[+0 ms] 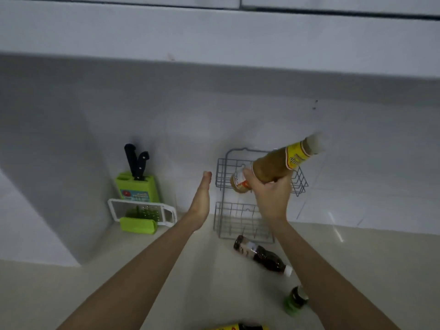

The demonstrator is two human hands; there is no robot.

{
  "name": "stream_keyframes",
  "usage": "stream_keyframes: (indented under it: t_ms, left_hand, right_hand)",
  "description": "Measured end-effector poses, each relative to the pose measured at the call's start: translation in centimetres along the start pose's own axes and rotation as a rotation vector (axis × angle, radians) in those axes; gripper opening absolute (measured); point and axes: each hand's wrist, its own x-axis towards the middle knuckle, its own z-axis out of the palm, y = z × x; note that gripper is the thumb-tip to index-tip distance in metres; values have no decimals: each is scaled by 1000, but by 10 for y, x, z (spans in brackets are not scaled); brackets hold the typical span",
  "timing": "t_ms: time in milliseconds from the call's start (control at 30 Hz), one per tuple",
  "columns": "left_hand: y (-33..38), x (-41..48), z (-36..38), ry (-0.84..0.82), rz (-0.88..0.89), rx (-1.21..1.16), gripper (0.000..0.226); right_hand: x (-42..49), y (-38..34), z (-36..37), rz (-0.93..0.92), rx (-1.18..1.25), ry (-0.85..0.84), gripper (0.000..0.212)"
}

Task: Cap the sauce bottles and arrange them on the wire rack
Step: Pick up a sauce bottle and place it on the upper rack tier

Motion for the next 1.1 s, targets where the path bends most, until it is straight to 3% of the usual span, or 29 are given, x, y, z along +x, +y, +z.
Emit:
stream_keyframes:
  t_ms: [133,467,867,1100]
  left_hand:
    - [10,17,12,-57,-23,-19,65]
    - [-2,24,10,-94,-92,-84,72]
    - [-17,40,-2,-208,-146,-232,77]
    - [-13,34,4,-149,-81,-229,75]
  right_hand:
    - [37,-4,17,-25,-19,76,74]
    - [64,24,63,-68,-390,-179,69]
    - [61,36,84,-4,-551,-286,94]
    - [58,35,87,36,-619,-276,101]
